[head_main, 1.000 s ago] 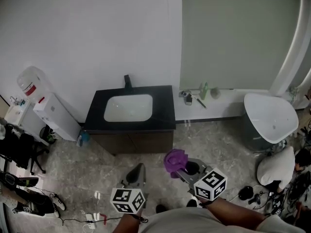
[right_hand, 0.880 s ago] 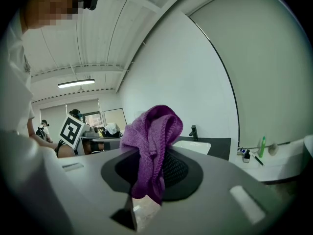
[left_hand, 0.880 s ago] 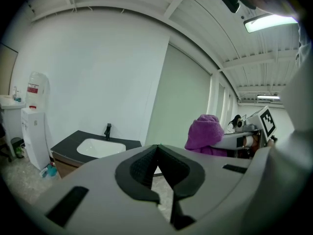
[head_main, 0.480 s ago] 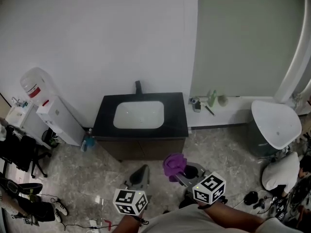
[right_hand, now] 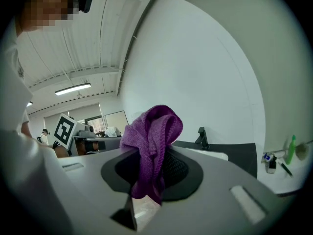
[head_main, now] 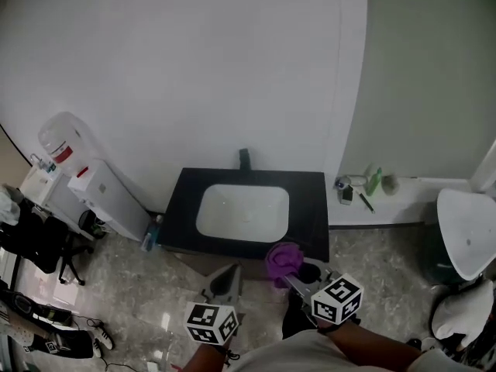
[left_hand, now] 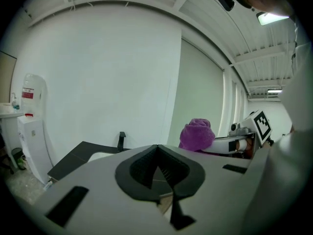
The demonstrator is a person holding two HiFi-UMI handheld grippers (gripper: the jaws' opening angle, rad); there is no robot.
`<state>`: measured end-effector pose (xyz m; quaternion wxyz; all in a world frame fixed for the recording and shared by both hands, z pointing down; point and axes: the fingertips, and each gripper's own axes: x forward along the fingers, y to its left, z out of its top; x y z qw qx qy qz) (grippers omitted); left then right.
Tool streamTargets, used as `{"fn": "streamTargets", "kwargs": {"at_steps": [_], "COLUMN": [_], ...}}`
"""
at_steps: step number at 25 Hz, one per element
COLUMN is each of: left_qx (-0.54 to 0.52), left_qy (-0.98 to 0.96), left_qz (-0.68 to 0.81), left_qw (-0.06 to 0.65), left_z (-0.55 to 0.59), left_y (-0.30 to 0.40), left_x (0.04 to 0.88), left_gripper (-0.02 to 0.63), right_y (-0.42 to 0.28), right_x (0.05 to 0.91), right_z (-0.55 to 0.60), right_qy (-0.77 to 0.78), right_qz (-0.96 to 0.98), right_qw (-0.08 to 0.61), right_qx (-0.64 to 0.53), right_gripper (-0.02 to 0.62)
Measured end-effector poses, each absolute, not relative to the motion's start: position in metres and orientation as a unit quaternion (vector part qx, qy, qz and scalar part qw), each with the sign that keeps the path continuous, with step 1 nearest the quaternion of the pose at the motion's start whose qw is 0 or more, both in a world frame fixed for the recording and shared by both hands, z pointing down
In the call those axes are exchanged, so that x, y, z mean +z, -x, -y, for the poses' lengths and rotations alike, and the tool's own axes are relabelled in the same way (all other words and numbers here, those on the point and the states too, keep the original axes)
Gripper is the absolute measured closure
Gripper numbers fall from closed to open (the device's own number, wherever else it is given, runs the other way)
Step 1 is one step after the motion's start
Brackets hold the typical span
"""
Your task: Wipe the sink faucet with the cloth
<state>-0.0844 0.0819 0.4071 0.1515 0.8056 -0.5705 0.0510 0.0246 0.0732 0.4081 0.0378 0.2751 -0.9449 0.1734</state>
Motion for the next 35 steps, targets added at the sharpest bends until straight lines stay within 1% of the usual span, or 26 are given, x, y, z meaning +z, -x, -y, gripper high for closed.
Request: {"fn": "streamTargets", "kwargs": {"at_steps": [4,9,14,18,20,23,28,32,35], "left_qx": [0.050,0.041,0.045,0.050,0.053,0.064,0.076,0.084,0.096], "left_qy": [-0.780,-0.762,-0.759,-0.771,-0.777,-0.784,-0.783,-0.775,-0.767], "left_qz": [0.603,0.617,0.615,0.597,0.587,0.575,0.568,0.573,0.579], "left_qw": [0.161,0.190,0.209,0.218,0.221,0.226,0.244,0.253,0.260], "left_z": [0.014,0.113,0.175,0.216,0.240,0.271,0.302,0.313,0.312], "left_y": [0.095,0.110,0.129,0.146,0.155,0.167,0.180,0.205,0.221], "left_x": [0.410,0.419,0.434,0.435,0.435,0.445,0.468,0.485,0.505], "left_gripper": [0.600,0.600,0.600,0.600,0.600,0.600,0.600,0.600,0.600], "right_y": [-0.018,0.004,0.031,0.048,0.060,0.089,0.126,0.147,0.149], "right_x": [0.410,0.422,0.441,0.459,0.472,0.501,0.573,0.633,0.679], "right_z": [0.037,0.156,0.222,0.276,0.319,0.387,0.474,0.497,0.505], "right_qy": [-0.256,-0.231,-0.228,-0.255,-0.270,-0.277,-0.288,-0.271,-0.274], "right_qz": [0.950,0.953,0.950,0.940,0.937,0.935,0.919,0.916,0.907], "right_qw": [0.055,0.088,0.111,0.128,0.146,0.183,0.233,0.264,0.287], "right_qx": [0.171,0.174,0.183,0.187,0.166,0.127,0.138,0.133,0.142], "right_gripper": [0.508,0.508,0.508,0.508,0.508,0.508,0.508,0.511,0.514]}}
